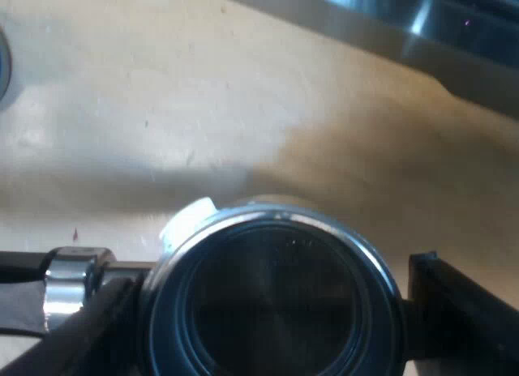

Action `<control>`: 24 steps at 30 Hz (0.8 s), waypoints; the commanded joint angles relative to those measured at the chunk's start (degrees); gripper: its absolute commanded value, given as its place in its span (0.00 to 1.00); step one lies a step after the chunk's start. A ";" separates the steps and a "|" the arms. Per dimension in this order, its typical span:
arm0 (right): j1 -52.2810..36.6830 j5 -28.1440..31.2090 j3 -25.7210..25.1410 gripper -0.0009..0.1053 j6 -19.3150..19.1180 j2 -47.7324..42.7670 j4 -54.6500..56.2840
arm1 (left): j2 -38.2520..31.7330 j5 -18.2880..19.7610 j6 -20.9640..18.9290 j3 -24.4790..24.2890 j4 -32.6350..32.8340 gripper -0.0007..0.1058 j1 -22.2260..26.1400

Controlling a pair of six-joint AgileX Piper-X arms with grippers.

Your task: Put the handle in the coffee machine

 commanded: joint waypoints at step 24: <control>0.04 -5.47 -0.92 0.01 2.58 -9.20 2.92 | 10.86 3.25 0.66 0.87 -10.89 0.83 0.15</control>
